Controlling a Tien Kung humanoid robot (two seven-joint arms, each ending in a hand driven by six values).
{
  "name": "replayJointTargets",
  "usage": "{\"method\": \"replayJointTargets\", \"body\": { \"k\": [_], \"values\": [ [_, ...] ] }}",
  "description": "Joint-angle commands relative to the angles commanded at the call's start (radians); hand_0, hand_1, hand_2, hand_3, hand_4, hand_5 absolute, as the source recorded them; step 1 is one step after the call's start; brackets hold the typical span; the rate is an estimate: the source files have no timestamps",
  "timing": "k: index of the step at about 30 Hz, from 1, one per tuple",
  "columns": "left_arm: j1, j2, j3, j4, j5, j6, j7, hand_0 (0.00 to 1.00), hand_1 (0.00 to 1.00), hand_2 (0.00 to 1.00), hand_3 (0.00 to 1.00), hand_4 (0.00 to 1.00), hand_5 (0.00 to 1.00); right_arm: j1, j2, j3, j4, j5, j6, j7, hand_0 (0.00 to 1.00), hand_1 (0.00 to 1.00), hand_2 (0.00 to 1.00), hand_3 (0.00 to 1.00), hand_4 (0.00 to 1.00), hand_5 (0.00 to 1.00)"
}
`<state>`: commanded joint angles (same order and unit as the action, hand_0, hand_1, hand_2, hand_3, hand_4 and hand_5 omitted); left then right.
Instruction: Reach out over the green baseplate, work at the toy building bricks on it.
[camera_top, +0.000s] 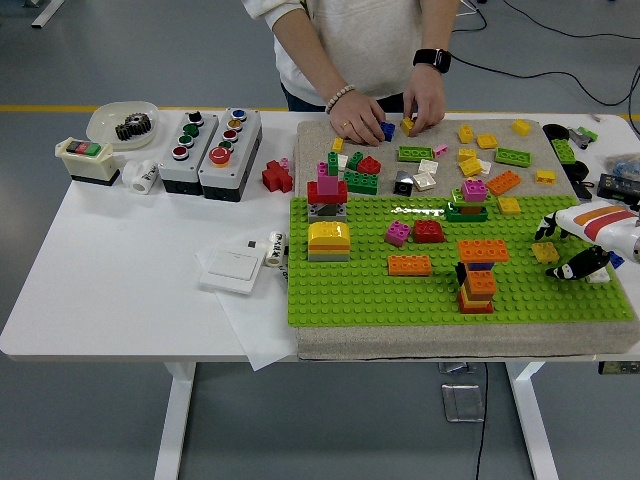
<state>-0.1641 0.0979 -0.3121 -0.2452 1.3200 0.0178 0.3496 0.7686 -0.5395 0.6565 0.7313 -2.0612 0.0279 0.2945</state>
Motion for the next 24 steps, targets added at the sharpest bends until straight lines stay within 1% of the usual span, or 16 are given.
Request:
{"method": "replayJointTargets", "body": {
  "k": [8,16,17,22,23,24],
  "values": [
    [0.0,0.0,-0.005,0.0,0.01,-0.004,0.0,0.55,0.623,0.685,0.609,0.639,0.732,-0.001,0.005,0.0,-0.003,-0.002,-0.002,-0.001,0.469,0.619,0.695,0.676,0.836,0.322],
    [-0.001,0.001,-0.008,-0.001,0.016,-0.005,0.001,0.55,0.622,0.685,0.609,0.639,0.732,-0.003,0.009,-0.001,-0.008,-0.01,-0.016,0.003,0.472,0.621,0.701,0.673,0.832,0.335],
    [-0.001,0.001,-0.008,-0.001,0.015,-0.005,0.001,0.552,0.622,0.687,0.609,0.639,0.732,-0.005,0.009,0.0,-0.009,-0.011,-0.021,0.004,0.456,0.612,0.689,0.664,0.822,0.348],
    [-0.004,0.001,-0.007,-0.002,0.016,-0.006,0.0,0.552,0.622,0.687,0.609,0.639,0.732,-0.012,0.013,0.0,-0.019,-0.017,-0.042,0.011,0.456,0.612,0.689,0.664,0.822,0.348],
    [-0.004,0.001,-0.006,-0.002,0.015,-0.006,0.0,0.551,0.626,0.687,0.61,0.639,0.732,-0.014,0.014,0.0,-0.021,-0.019,-0.045,0.013,0.427,0.594,0.67,0.65,0.811,0.351],
    [-0.004,0.001,-0.005,-0.002,0.014,-0.006,0.0,0.551,0.626,0.687,0.61,0.639,0.732,-0.016,0.015,0.001,-0.023,-0.021,-0.05,0.016,0.427,0.594,0.67,0.65,0.811,0.351]
  ]
}}
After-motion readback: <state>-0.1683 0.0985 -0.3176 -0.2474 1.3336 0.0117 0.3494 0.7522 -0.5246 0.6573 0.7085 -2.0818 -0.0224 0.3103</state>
